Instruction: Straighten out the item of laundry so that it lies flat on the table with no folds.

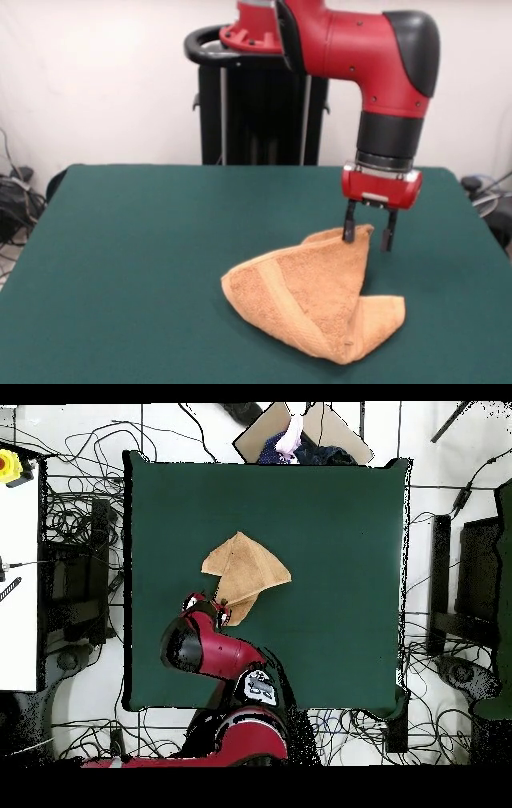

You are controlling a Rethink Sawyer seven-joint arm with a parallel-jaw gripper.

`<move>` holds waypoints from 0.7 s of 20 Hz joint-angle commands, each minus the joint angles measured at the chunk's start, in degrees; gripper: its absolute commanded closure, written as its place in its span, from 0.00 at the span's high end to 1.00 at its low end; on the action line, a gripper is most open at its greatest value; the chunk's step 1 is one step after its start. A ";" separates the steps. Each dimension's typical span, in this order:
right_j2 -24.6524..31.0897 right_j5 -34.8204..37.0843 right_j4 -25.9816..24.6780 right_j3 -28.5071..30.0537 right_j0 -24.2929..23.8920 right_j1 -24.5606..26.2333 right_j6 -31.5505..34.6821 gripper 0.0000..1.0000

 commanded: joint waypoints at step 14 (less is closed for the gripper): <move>-0.11 -1.78 -3.48 4.44 -2.31 -0.80 10.85 1.00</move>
